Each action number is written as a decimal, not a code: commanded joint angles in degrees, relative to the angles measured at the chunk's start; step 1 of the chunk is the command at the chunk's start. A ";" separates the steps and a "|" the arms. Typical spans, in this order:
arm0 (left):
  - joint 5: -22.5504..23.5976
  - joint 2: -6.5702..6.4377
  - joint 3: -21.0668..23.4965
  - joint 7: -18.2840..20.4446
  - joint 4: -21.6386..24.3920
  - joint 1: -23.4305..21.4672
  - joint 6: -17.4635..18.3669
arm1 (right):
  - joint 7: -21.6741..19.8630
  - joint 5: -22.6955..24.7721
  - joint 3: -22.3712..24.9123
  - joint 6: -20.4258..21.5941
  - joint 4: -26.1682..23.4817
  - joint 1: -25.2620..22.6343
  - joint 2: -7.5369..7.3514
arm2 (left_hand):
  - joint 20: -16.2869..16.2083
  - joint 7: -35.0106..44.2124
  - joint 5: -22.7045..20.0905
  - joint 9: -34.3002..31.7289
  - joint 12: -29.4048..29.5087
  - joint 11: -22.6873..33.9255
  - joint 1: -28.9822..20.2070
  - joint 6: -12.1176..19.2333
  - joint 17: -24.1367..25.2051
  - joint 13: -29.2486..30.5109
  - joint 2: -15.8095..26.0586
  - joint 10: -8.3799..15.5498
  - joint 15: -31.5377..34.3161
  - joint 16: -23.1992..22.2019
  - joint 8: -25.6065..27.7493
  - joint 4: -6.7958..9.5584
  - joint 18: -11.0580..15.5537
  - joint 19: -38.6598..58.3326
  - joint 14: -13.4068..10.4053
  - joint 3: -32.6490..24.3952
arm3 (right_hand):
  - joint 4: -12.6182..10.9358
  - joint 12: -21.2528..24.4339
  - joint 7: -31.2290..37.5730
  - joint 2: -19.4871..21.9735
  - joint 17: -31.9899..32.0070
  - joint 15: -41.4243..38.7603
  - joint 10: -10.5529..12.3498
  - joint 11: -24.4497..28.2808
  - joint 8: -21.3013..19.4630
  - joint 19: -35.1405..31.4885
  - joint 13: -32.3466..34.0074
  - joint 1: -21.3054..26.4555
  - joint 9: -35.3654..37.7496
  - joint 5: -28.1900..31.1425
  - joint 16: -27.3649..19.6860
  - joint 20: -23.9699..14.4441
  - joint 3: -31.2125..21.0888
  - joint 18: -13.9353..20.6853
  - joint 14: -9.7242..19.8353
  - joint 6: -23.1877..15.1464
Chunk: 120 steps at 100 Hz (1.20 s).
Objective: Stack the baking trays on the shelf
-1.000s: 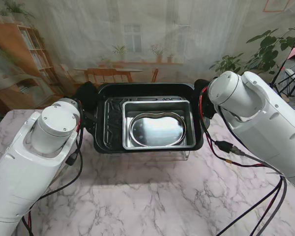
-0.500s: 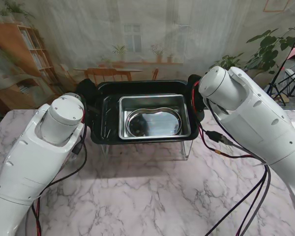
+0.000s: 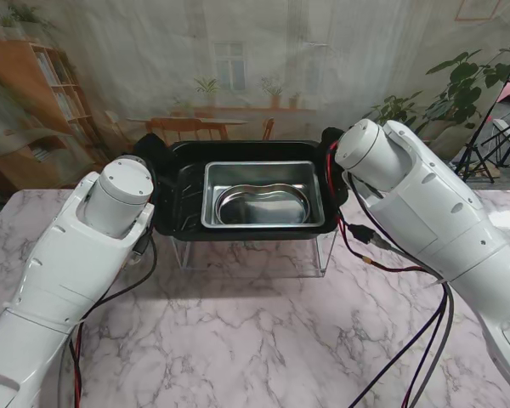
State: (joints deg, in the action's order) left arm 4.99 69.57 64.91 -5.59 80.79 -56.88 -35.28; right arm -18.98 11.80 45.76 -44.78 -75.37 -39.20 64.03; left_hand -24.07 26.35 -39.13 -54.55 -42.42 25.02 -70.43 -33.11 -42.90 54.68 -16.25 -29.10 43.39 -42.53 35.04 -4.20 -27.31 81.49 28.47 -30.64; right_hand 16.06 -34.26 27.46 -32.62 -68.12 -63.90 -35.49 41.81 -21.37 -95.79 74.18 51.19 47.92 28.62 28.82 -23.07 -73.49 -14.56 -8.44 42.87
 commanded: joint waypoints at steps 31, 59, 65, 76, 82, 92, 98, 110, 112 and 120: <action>-3.10 3.92 -3.20 0.25 -5.37 3.77 1.47 | 1.02 -0.64 -0.61 2.21 0.78 -2.20 3.41 | -1.46 11.52 -9.73 3.45 -0.48 0.49 -3.54 24.01 0.13 -1.19 1.36 15.51 1.68 -0.23 -0.16 -0.34 19.31 -0.71 -10.04 -0.85 | -1.82 1.92 8.39 3.08 6.18 13.82 20.63 4.53 1.60 7.10 -2.79 2.09 -5.05 -0.26 -0.84 5.73 1.35 -2.73 -3.67 -36.28; -4.53 4.05 -3.14 0.54 -6.34 3.94 2.20 | 1.90 0.14 0.91 2.13 0.03 -3.93 3.18 | -0.10 2.51 -4.19 9.34 4.26 -4.96 -3.50 24.35 9.25 -9.15 2.94 15.64 -6.93 3.67 -5.01 0.39 18.17 -10.05 -10.34 5.11 | -10.18 3.09 6.88 11.85 13.47 13.39 19.95 6.09 1.92 9.93 -11.27 -8.90 -10.69 -3.95 -0.03 7.46 21.27 -5.31 -5.59 -35.40; -4.71 3.81 -2.73 0.99 -6.02 3.69 2.61 | 2.17 0.69 1.40 2.21 -0.41 -4.48 3.04 | -0.47 -1.98 -0.65 14.17 8.50 -6.61 -3.51 25.15 15.38 -15.17 3.31 16.03 -11.62 6.30 -6.04 2.13 17.06 -15.33 -9.42 10.69 | -11.29 3.35 6.51 11.28 16.14 13.22 19.90 6.06 1.92 10.24 -13.66 -14.59 -12.22 -4.60 0.09 7.01 22.72 -5.94 -6.04 -35.83; -5.07 3.48 -1.71 1.42 -5.55 3.21 3.53 | 2.79 1.78 3.02 2.56 -1.48 -5.85 2.73 | -2.36 -8.00 4.44 22.96 21.07 -8.17 -2.96 26.30 26.10 -25.25 5.09 16.35 -18.14 12.61 -6.12 5.29 15.46 -24.20 -8.75 21.12 | -11.28 3.52 6.23 11.29 23.21 12.87 20.03 5.30 1.38 11.20 -18.81 -22.48 -15.26 -6.33 0.53 5.28 25.07 -7.79 -6.88 -37.82; -5.47 3.34 -1.01 1.53 -5.22 2.93 3.98 | 2.63 2.41 4.05 2.87 -2.24 -6.60 2.36 | -1.95 -10.11 6.61 25.79 22.51 -9.94 -0.48 26.68 30.56 -28.90 5.91 16.76 -21.18 15.10 -6.67 5.87 13.67 -27.68 -9.86 25.08 | -11.18 3.64 6.57 12.30 26.64 12.59 20.57 4.83 0.80 11.39 -20.92 -24.44 -16.19 -6.65 0.76 3.42 26.99 -7.45 -6.83 -40.12; -5.40 3.26 -0.18 1.10 -5.00 2.67 4.84 | 1.93 3.86 5.74 3.29 -4.12 -7.90 1.49 | -1.80 -13.25 9.04 29.30 23.67 -11.75 3.11 27.53 33.71 -31.98 7.81 17.40 -23.81 17.18 -9.22 5.90 13.30 -29.65 -10.39 28.85 | -10.80 3.92 6.64 14.05 29.47 12.22 21.58 3.89 0.16 10.65 -23.01 -28.35 -16.94 -7.27 0.89 0.26 30.51 -6.79 -6.58 -43.42; -5.30 3.21 0.25 0.85 -4.79 2.54 5.13 | 1.35 4.52 6.99 3.26 -5.79 -8.93 0.97 | -1.41 -13.83 9.26 30.76 24.46 -12.78 3.93 27.69 34.96 -33.52 7.74 17.94 -24.75 17.91 -10.74 5.97 12.92 -30.95 -10.23 30.01 | -10.88 4.31 6.63 14.76 31.42 13.00 21.95 2.75 -0.36 11.68 -25.22 -29.22 -18.21 -7.64 0.75 -1.20 32.96 -7.11 -6.42 -45.65; -4.90 3.03 0.93 0.72 -4.60 2.42 5.79 | 1.05 5.12 9.52 3.38 -8.52 -10.77 0.40 | -0.32 -14.06 9.68 32.30 25.63 -14.11 5.15 28.21 36.61 -34.79 7.51 18.52 -25.80 18.63 -11.53 5.94 11.90 -33.57 -10.06 30.82 | -10.82 5.82 6.08 15.64 35.16 15.98 22.73 0.07 -0.71 13.57 -29.83 -30.07 -19.90 -7.85 0.02 -2.43 35.86 -7.53 -5.97 -48.92; -4.91 3.05 1.08 0.60 -4.59 2.40 5.89 | 1.10 5.16 9.93 3.43 -8.87 -11.04 0.35 | -0.23 -14.10 9.78 32.50 25.75 -14.23 5.27 28.23 36.71 -34.91 7.53 18.50 -25.90 18.69 -11.60 5.93 11.90 -33.78 -10.04 30.86 | -10.85 5.96 6.03 15.83 35.49 16.26 22.94 -0.12 -0.76 13.72 -30.28 -30.06 -19.96 -7.86 -0.02 -2.56 36.09 -7.41 -5.81 -49.30; -4.79 3.01 1.67 0.27 -4.53 2.38 6.16 | 1.59 4.51 11.92 3.22 -10.23 -12.15 0.36 | 0.11 -14.22 10.00 33.14 26.07 -14.53 5.45 28.34 37.32 -35.61 7.59 18.69 -26.32 18.87 -11.79 5.91 11.57 -34.59 -9.99 30.89 | -10.94 6.29 6.08 16.05 36.38 16.59 23.02 -0.61 -0.90 13.88 -31.16 -29.58 -20.13 -7.53 -0.02 -2.88 36.40 -7.23 -5.68 -50.77</action>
State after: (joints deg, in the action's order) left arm 0.02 71.97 66.17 -5.70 74.73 -55.50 -30.03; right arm -17.67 17.21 57.13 -41.52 -84.83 -50.39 64.16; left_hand -24.85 10.43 -28.00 -24.80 -17.09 11.59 -66.11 -21.70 -6.52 20.65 -10.23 -15.41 18.34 -24.61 23.15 0.09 -15.47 48.20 19.52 -0.96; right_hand 5.95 -25.43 32.80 -18.64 -32.83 -62.62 -29.89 35.84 -20.98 -83.39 47.72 23.12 27.79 20.80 28.82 -25.30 -39.01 -20.59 -8.34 -4.31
